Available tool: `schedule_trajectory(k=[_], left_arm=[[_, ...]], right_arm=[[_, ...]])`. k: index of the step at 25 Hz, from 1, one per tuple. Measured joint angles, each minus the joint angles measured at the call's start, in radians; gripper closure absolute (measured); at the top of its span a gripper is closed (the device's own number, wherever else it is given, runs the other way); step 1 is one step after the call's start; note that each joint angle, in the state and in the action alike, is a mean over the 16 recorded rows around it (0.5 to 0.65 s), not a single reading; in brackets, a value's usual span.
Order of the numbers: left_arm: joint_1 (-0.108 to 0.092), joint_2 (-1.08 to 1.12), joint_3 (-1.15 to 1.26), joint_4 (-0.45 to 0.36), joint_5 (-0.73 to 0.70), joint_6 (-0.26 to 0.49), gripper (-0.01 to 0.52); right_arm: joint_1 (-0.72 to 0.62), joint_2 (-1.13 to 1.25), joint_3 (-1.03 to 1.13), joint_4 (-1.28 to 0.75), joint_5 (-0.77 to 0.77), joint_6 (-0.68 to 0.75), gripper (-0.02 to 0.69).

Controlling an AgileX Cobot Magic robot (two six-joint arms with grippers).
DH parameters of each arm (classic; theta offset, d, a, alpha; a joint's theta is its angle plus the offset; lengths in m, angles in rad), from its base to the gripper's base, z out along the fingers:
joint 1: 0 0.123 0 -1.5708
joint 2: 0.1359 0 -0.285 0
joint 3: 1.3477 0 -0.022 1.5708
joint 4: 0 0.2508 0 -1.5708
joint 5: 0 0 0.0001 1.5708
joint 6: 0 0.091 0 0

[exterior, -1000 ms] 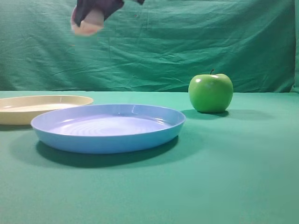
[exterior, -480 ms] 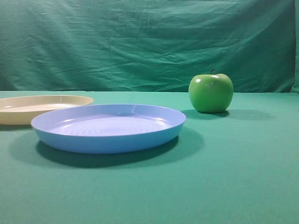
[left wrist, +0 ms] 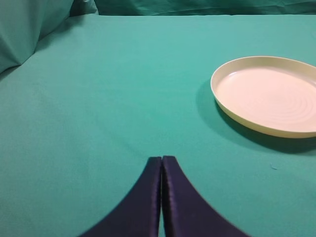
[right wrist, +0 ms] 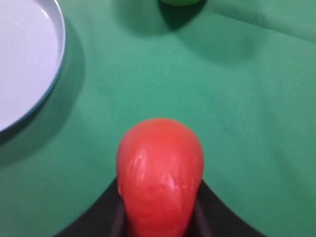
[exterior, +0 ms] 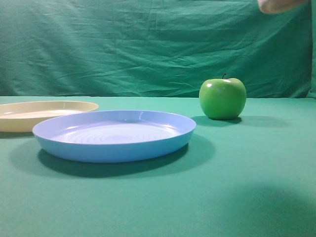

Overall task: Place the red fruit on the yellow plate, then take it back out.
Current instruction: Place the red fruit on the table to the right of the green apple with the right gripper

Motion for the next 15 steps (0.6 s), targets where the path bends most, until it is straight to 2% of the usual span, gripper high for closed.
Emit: schedule_trajectory(k=[7, 10, 15], left_arm=[[0.0, 0.0, 0.0, 0.0, 0.0, 0.0, 0.514], [0.0, 0.0, 0.0, 0.0, 0.0, 0.0, 0.514], [0.0, 0.0, 0.0, 0.0, 0.0, 0.0, 0.514]], right_arm=[[-0.006, 0.136, 0.083, 0.0, -0.207, -0.02, 0.431], [-0.006, 0.191, 0.088, 0.0, -0.258, -0.029, 0.374], [-0.007, 0.241, 0.086, 0.0, -0.296, -0.041, 0.238]])
